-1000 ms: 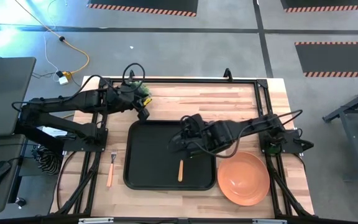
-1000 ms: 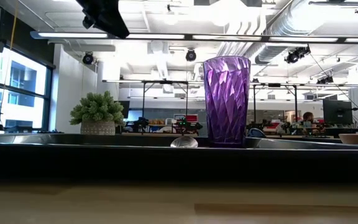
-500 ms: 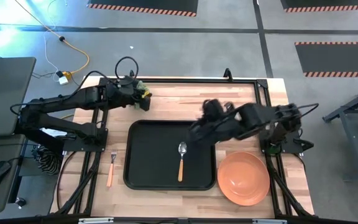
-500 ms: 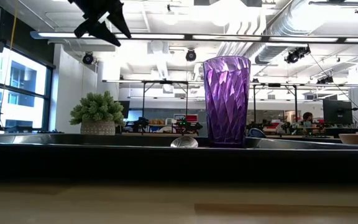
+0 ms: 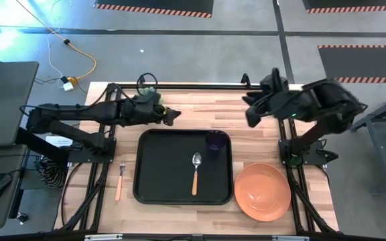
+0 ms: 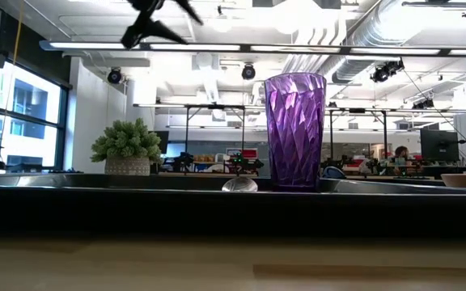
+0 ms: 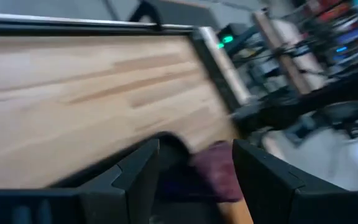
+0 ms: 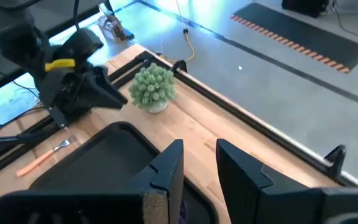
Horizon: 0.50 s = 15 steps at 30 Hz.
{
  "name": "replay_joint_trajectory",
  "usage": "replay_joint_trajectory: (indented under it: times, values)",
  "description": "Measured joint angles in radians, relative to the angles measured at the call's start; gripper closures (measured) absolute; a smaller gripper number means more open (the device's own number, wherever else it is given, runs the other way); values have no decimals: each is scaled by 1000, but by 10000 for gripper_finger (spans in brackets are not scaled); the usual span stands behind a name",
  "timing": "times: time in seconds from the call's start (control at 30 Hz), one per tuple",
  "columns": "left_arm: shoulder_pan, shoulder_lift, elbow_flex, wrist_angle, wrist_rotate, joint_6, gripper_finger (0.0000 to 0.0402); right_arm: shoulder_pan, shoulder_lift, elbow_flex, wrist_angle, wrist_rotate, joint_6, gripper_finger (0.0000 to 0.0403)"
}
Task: Pick and place plate/cup/fork/spoon on tray
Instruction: Put the orange yellow on the left side of the black tray
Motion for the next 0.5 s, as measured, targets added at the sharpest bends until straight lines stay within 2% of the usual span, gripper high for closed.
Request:
replay_joint_trajectory:
  times: [0.17,0.5]
  values:
    - [-44,40,0,121,0,-34,210,0,-46,0,0,0,-56,316]
    - [-120,53,0,283,-3,-86,211,2,-54,0,0,-17,-172,316]
